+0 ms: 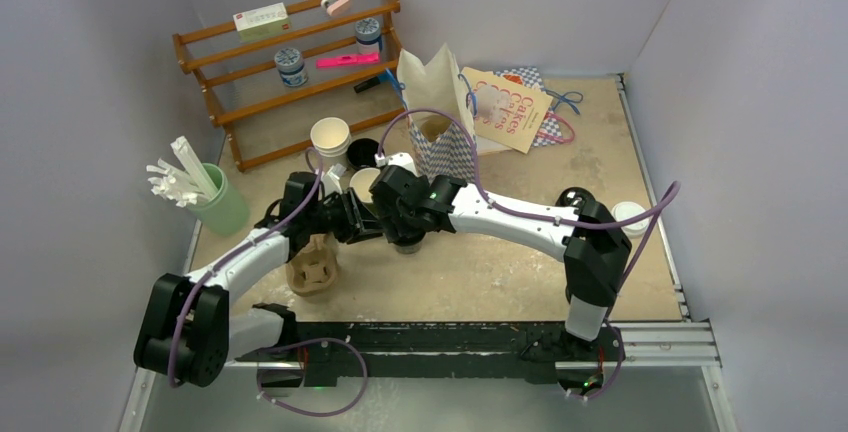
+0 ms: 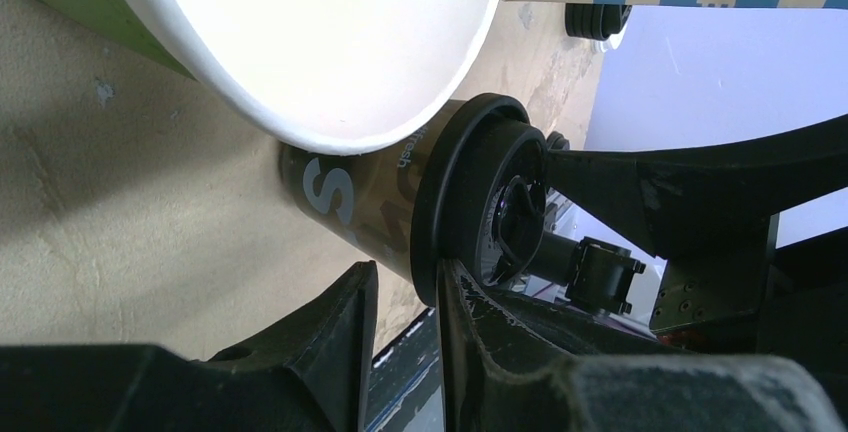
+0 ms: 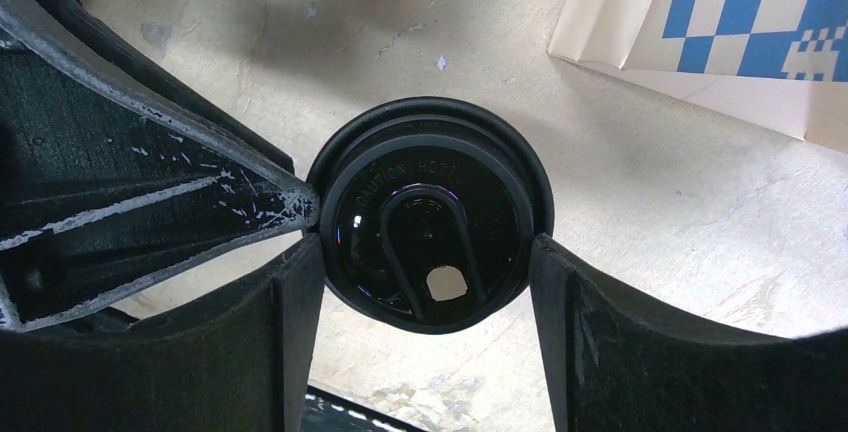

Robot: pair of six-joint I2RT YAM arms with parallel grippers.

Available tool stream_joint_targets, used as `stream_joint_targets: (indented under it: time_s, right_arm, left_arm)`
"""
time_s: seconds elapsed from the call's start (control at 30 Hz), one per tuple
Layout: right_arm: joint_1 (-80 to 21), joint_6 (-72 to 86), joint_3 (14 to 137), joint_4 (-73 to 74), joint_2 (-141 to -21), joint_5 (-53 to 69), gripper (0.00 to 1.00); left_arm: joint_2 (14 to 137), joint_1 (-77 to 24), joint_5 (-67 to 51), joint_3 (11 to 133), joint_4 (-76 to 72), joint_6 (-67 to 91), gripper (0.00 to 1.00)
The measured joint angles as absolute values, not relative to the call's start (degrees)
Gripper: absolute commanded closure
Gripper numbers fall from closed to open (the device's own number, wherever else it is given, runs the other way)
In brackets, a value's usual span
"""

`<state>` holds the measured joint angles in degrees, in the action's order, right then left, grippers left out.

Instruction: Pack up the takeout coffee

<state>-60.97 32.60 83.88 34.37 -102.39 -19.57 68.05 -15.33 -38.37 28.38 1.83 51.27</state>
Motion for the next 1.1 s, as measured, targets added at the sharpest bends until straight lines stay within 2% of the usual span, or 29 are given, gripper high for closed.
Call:
stream_joint_targets:
  time_s: [1.1]
  right_arm:
    - [-60.9, 32.1, 83.9, 34.5, -102.8, -19.6, 0.37]
  left_arm:
    - [69.6, -15.6, -38.6, 25.2, -4.1, 48.9, 0.77]
